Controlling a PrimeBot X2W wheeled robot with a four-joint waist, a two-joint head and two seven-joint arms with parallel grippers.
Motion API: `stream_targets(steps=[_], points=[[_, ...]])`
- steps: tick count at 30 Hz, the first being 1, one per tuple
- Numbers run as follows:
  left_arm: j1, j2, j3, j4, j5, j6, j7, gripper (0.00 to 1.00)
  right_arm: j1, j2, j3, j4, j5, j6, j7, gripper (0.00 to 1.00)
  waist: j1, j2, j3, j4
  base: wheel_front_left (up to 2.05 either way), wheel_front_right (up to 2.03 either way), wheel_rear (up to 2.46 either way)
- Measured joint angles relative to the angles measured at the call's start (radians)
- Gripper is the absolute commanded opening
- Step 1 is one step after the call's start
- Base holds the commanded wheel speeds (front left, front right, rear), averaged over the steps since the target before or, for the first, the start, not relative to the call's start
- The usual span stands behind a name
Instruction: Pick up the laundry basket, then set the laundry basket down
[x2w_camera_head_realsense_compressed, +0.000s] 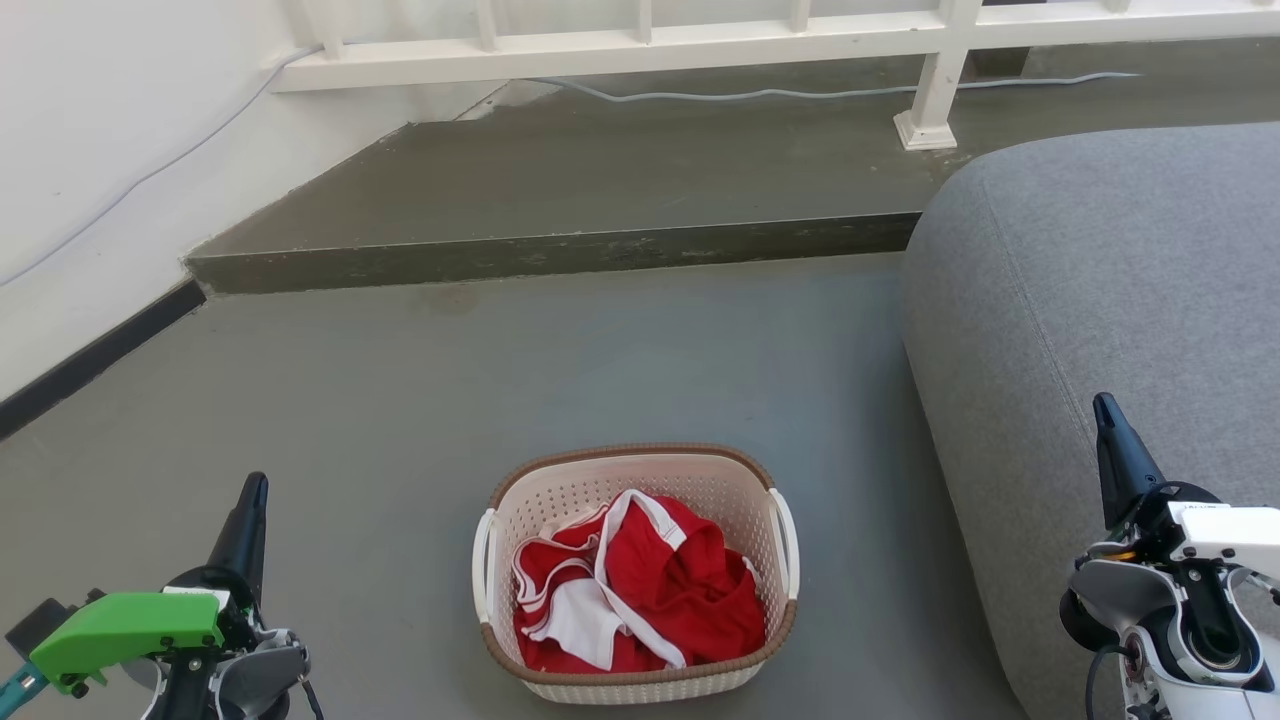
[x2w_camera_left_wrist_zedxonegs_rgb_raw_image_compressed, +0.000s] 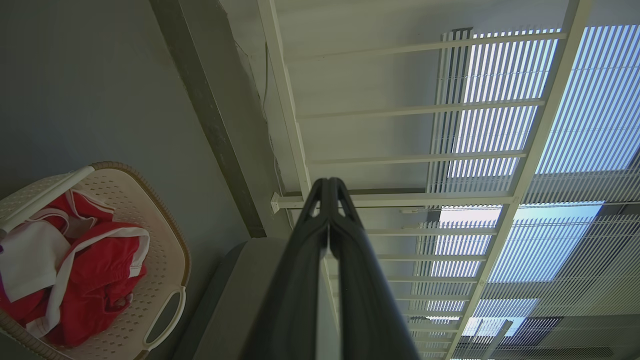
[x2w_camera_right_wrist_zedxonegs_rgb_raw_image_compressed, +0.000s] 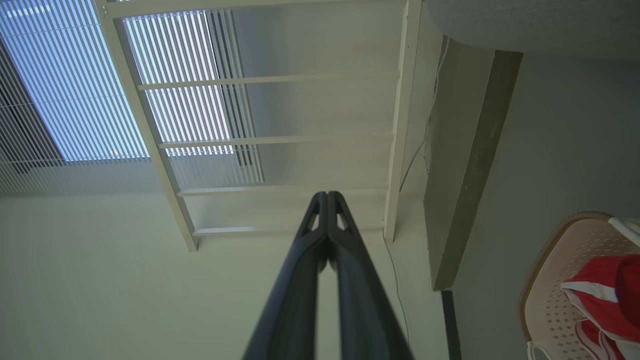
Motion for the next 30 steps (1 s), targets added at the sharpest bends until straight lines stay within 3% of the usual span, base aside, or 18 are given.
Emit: stream_targets(steps=[25,26,30], points=[[0.0,0.0,0.0,0.0,0.0,0.0,0.0,0.0,0.0,0.0,0.0,0.0,0.0,0.0,0.0,0.0,0.0,0.0,0.0,0.0,0.0,0.0,0.0],[0.0,0.0,0.0,0.0,0.0,0.0,0.0,1.0,0.0,0.0,0.0,0.0,0.0,0.0,0.0,1.0,0.0,0.0,0.0,0.0,0.0,0.0,0.0],[0.01,-0.017,-0.001,0.042,0.0,0.001,0.0,1.0,0.026,0.017,0.004,0.04,-0.001,-0.004,0.0,1.0,0.0,0.0,0.0,0.0,0.0,0.0,0.0]])
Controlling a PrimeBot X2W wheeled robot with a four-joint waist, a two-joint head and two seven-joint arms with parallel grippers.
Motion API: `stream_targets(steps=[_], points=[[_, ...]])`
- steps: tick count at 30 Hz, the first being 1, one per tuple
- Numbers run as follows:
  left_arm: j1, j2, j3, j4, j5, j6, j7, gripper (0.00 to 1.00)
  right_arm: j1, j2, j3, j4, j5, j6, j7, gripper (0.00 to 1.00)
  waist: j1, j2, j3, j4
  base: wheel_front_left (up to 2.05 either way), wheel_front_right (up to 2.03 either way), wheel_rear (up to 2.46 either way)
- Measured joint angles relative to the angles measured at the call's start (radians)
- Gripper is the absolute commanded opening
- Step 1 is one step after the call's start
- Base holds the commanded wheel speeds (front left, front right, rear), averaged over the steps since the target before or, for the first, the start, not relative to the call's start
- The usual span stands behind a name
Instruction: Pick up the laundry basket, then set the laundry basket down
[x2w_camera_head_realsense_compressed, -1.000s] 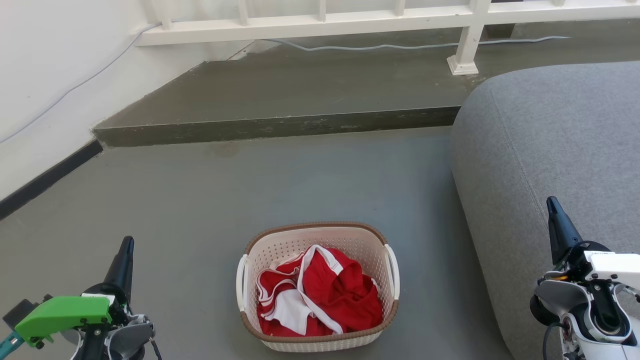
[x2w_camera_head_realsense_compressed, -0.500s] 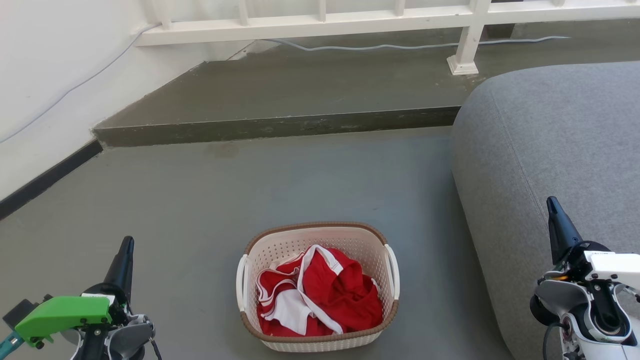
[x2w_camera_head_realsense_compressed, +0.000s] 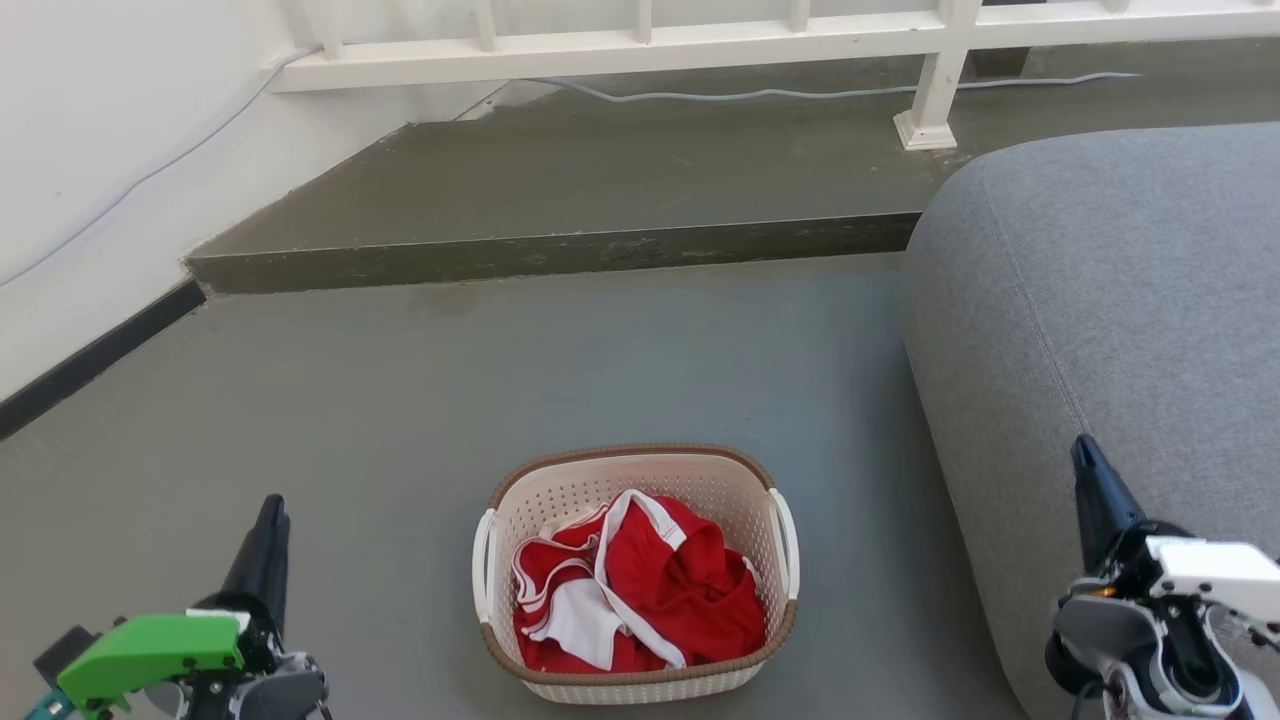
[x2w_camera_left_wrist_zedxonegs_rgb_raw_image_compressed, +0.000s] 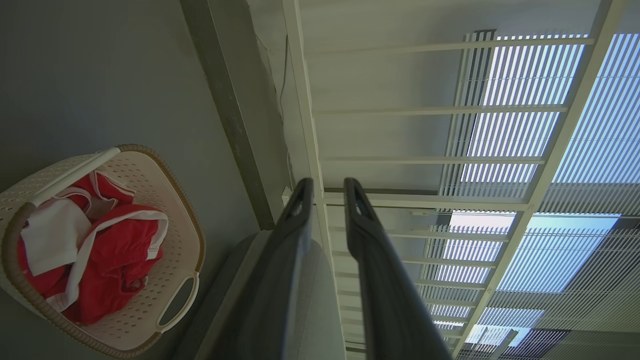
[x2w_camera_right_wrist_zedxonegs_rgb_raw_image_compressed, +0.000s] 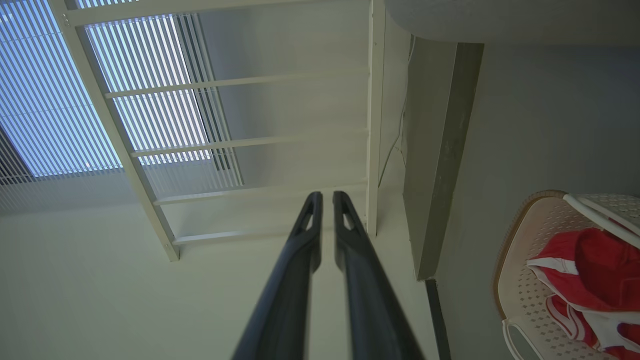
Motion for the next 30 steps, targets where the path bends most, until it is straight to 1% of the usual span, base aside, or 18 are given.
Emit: stream_targets(steps=[3,18,30], points=[[0.015,-0.006,-0.004,0.008,0.0,0.0,-0.002,1.0,0.019,0.007,0.001,0.009,-0.001,0.0,0.0,1.0,0.0,0.0,0.0,0.0,0.0,0.0,0.0],[0.015,-0.005,-0.032,-0.019,0.01,0.0,-0.054,1.0,0.018,0.006,0.023,-0.032,-0.03,0.0,-0.03,1.0,0.0,0.0,0.004,0.001,0.0,0.0,0.0],[0.011,0.005,-0.079,-0.045,0.121,0.0,-0.099,1.0,0.014,-0.018,0.077,-0.075,-0.11,0.0,-0.081,1.0,0.0,0.0,0.006,0.001,0.0,0.0,0.0]])
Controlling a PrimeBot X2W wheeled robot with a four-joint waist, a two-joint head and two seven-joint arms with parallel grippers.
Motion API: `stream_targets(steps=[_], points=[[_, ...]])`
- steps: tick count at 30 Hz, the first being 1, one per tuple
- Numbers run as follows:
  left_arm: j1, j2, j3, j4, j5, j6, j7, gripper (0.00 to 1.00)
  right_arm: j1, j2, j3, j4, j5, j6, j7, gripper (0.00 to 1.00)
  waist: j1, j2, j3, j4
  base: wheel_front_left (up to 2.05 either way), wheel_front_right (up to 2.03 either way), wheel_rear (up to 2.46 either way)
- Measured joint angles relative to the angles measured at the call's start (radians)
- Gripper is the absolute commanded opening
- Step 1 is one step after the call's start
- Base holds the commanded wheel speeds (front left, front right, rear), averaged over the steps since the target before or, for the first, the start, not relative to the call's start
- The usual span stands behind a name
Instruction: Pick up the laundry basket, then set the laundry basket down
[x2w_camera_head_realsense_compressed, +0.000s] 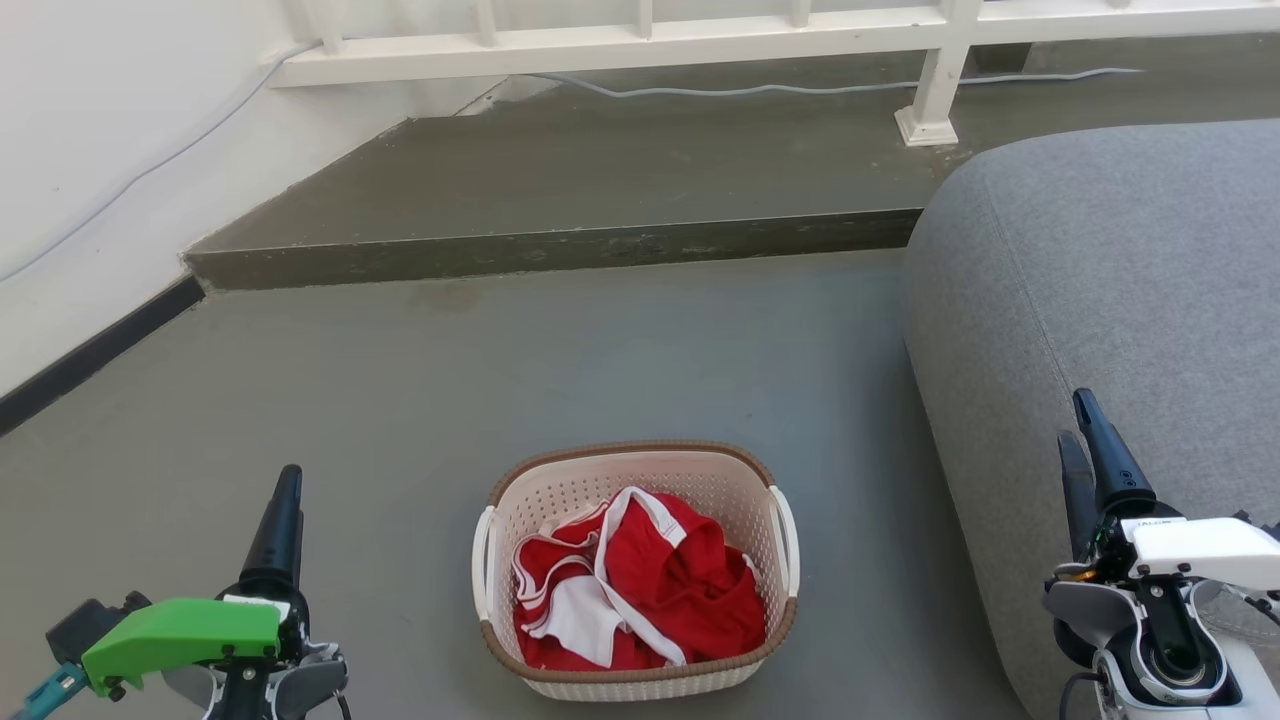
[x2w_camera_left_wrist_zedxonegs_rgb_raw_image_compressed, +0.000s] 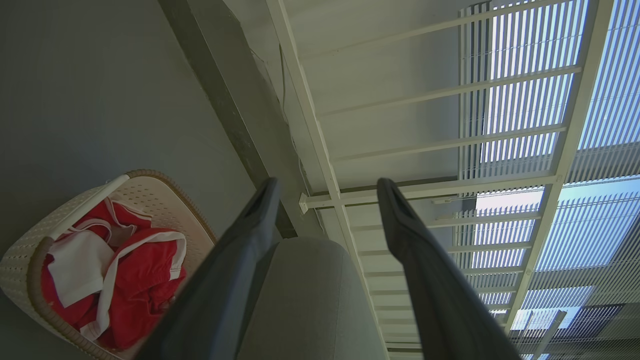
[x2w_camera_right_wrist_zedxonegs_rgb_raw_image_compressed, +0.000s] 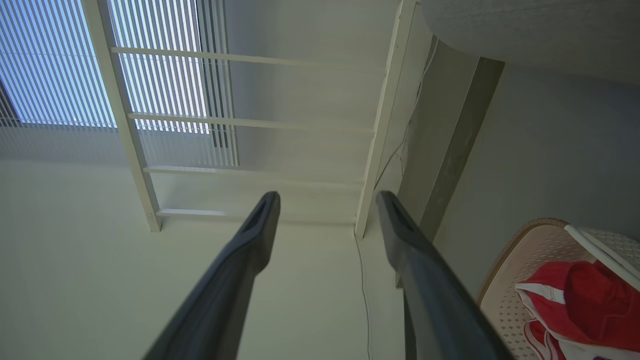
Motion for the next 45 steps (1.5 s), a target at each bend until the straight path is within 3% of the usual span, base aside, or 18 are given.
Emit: stream_targets(steps=[23,36,45], points=[[-0.012,0.028,-0.049,-0.057,0.349,0.0,-0.079,1.0,-0.019,-0.093,0.126,-0.045,-0.241,0.001,-0.093,1.0,0.0,0.0,0.01,-0.005,0.0,0.0,0.0],[-0.027,0.032,-0.077,-0.088,0.635,0.0,-0.123,1.0,-0.036,-0.129,0.156,-0.051,-0.472,0.001,-0.135,1.0,0.0,0.0,0.011,-0.009,0.0,0.0,0.0],[-0.027,0.03,-0.099,-0.103,0.826,0.025,-0.162,1.0,-0.044,-0.144,0.166,-0.062,-0.656,0.001,-0.174,1.0,0.0,0.0,0.009,-0.009,0.0,0.0,0.0]])
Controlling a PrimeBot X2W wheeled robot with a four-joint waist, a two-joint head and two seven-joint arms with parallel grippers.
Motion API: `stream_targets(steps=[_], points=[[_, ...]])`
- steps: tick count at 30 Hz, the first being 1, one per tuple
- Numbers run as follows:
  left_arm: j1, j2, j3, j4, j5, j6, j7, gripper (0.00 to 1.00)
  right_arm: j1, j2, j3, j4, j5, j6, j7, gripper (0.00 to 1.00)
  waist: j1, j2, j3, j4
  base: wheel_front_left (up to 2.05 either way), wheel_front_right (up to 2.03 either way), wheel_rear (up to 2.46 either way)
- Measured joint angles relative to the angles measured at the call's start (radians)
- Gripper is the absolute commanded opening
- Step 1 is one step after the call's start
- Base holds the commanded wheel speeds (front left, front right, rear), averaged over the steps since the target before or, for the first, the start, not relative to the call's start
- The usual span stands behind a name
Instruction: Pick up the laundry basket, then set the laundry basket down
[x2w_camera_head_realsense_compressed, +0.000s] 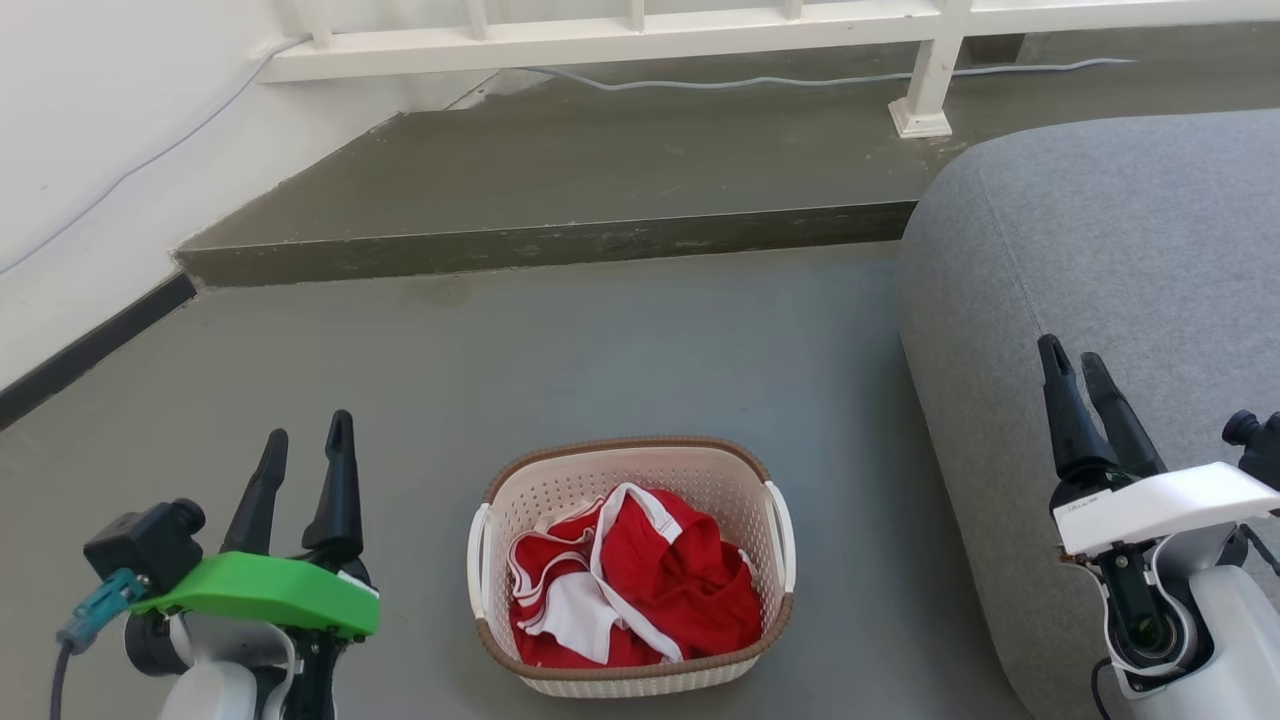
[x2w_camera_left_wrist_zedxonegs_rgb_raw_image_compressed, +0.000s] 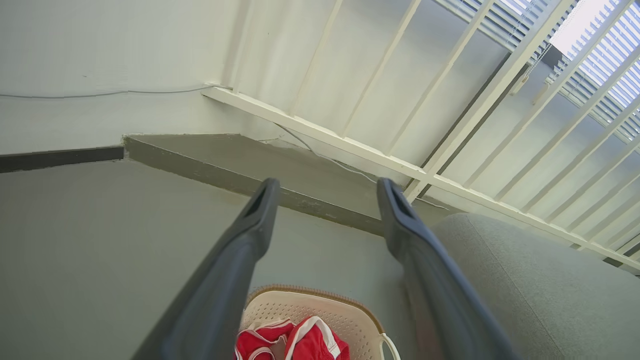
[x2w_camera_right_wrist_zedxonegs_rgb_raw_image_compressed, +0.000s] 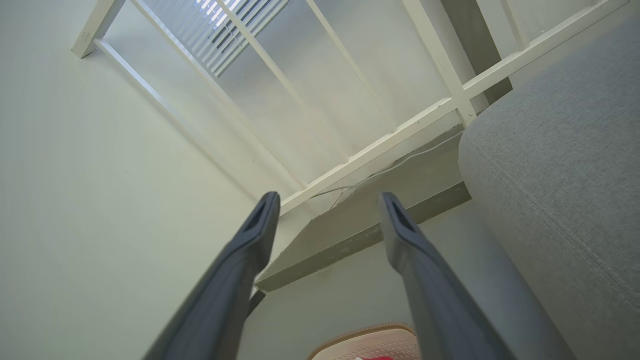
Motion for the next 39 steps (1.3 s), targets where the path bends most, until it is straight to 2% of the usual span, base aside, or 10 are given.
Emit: stream_targets(steps=[29,39], points=[[-0.002,-0.006,-0.044,-0.06,0.41,0.001,-0.102,1.0,-0.006,0.023,0.023,-0.009,-0.414,-0.01,-0.101,1.0,0.0,0.0,0.007,0.002,0.0,0.0,0.0],[-0.004,-0.007,-0.044,-0.06,0.42,0.0,-0.102,1.0,-0.019,0.035,0.013,-0.009,-0.432,-0.008,-0.102,1.0,0.0,0.0,0.008,0.001,0.0,0.0,0.0]])
